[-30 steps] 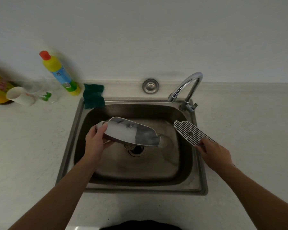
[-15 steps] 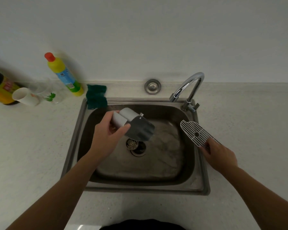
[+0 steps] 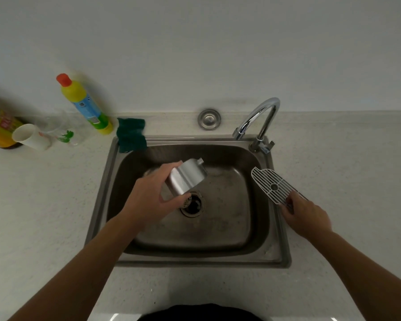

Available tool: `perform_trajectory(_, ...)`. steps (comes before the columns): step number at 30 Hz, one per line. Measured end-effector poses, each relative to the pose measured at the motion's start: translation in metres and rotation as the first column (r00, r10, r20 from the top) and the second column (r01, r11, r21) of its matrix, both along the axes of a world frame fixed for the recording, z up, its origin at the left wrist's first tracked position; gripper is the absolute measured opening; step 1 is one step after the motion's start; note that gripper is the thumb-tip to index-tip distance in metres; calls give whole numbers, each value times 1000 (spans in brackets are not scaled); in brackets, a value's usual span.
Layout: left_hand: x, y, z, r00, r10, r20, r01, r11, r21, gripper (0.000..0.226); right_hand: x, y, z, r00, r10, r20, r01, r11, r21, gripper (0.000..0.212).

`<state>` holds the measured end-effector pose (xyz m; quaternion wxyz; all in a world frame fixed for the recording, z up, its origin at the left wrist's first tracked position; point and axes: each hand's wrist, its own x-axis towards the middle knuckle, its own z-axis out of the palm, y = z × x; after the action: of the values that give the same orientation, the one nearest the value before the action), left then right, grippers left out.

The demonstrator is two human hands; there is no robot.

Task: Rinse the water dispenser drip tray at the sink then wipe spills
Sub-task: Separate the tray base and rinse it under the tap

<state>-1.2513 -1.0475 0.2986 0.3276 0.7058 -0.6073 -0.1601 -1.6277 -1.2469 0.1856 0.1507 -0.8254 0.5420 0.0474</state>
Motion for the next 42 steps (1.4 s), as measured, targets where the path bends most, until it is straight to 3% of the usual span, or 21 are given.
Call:
perform_trajectory(3,1,1,0,999,11,46,-11,1000,0,67,-1,0,0,1000,7,19,-7,1000,5,19)
perform_trajectory(7,1,5,-8,998,58,-19,-58,998,8,67,-6,3,-3,999,17,28,-17,1000,5,19)
perform_trajectory(9,-1,6,-16,984,141,-107,-139,990,26,59,-7,3,-3,999,17,36,-17,1000,2,19)
perform_trajectory(11,-1,5,-22,912,285,-297,-296,955,6,45,-9,4,-4,999,21,47,-21,1000,-2,19)
perform_trajectory(13,0,7,-27,737,408,-539,-460,887,43,33,-13,5,-5,998,22,52,-22,1000,2,19)
perform_trajectory(16,0,9,-39,277,478,-833,-562,784,263,24,-22,7,-6,999,14,43,-15,1000,12,21)
perform_trajectory(19,0,9,-51,-63,484,-873,-542,718,437,27,-30,10,-3,999,10,37,-10,1000,3,22)
perform_trajectory(21,-1,7,-57,-180,450,-875,-519,712,473,29,-28,8,2,997,-36,67,37,999,-19,22)
perform_trajectory(26,-5,-5,-67,-274,390,-879,-492,728,477,36,20,-28,15,972,-164,170,182,979,-94,16)
perform_trajectory(31,-8,-31,-69,-328,386,-862,-446,741,502,38,88,-84,34,920,-233,314,235,971,34,33)
perform_trajectory(34,-8,-46,-69,-329,391,-860,-428,750,505,38,113,-107,34,932,-241,272,232,971,62,26)
perform_trajectory(38,-4,-59,-70,-292,420,-859,-404,760,509,41,122,-117,30,954,-204,222,216,976,-29,17)
perform_trajectory(42,2,-66,-70,-295,423,-857,-395,763,513,41,122,-106,25,992,-17,123,36,988,-151,16)
